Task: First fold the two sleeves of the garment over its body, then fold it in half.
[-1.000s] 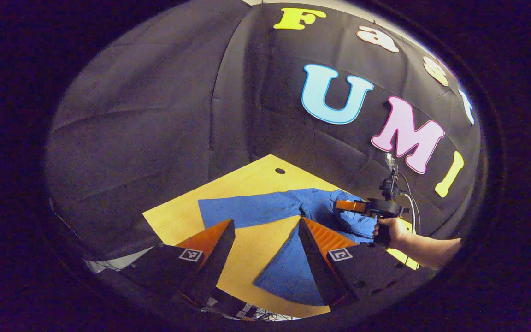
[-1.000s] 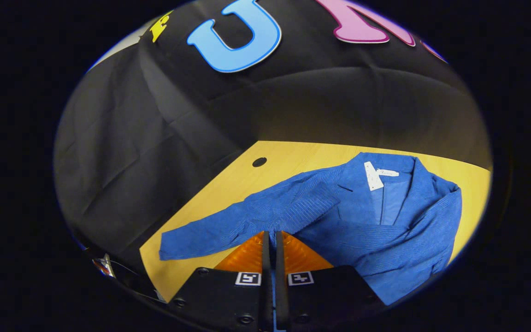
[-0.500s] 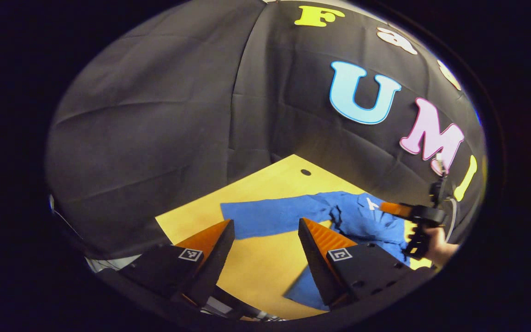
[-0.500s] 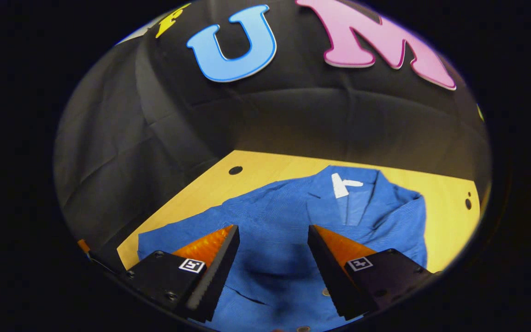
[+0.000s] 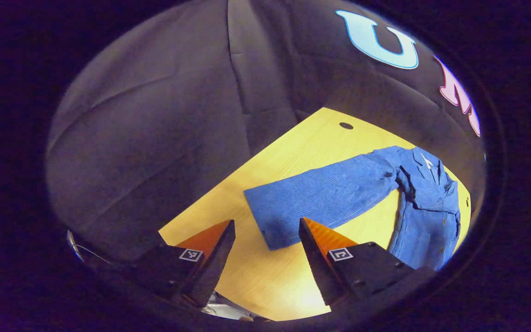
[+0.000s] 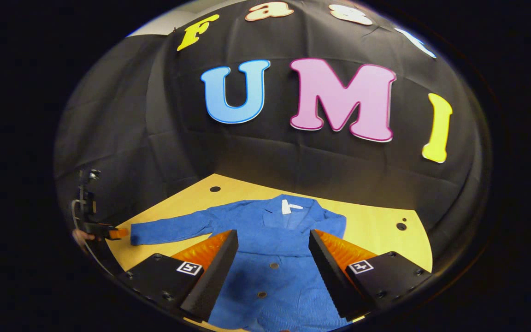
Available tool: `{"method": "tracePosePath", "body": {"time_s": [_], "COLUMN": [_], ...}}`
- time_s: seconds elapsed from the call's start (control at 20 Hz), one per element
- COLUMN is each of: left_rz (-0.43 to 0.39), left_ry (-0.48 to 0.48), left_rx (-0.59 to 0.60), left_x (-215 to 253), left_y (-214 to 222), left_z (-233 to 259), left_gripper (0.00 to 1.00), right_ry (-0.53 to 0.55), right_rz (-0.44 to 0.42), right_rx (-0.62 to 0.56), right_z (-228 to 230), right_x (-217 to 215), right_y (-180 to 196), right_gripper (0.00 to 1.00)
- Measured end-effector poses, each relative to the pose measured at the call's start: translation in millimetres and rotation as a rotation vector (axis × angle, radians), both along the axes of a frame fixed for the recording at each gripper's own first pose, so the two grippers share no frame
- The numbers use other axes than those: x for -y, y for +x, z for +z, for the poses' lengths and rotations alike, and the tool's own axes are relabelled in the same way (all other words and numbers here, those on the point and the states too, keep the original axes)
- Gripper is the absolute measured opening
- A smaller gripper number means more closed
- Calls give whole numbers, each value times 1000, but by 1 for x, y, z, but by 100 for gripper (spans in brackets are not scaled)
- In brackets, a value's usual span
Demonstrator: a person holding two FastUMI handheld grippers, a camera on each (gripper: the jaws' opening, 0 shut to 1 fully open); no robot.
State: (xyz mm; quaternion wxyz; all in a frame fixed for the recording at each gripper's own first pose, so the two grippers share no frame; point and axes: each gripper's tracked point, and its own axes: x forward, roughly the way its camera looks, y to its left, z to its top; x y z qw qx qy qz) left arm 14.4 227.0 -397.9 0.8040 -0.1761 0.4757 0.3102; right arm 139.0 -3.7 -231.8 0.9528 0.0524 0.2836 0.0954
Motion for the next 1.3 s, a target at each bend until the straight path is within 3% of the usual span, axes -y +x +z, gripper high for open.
{"method": "tracePosePath", "body": {"time_s": [0.3, 0.35, 0.65, 0.85, 0.9, 1.0, 1.05, 1.2, 1.3], "left_rz": [36, 49, 15, -2, -8, -23, -26, -1, 13], "left_ry": [-120, -156, -129, -129, -134, -148, -156, -150, -20], "left_rx": [-81, -80, -111, -87, -74, -47, -43, -46, 36], "left_x": [-26, -34, -34, -36, -39, -38, -38, -43, -58], "left_y": [20, 18, 22, 32, 33, 36, 37, 37, 56], "left_z": [-39, -44, -51, -50, -48, -50, -49, -45, -17], "left_gripper": [82, 82, 83, 33, 30, 5, 0, 0, 0], "right_ry": [57, 49, 39, 72, 81, 96, 96, 89, 86], "right_rz": [-257, -273, -277, -245, -234, -220, -217, -213, -220], "right_rx": [-162, -167, -178, -216, -229, -248, -249, -259, -257], "right_z": [0, 0, -7, -22, -27, -33, -34, -45, -45], "right_x": [49, 55, 61, 52, 49, 47, 48, 64, 76], "right_y": [-81, -87, -102, -109, -111, -114, -114, -113, -109], "right_gripper": [98, 98, 98, 98, 98, 98, 98, 98, 98]}}
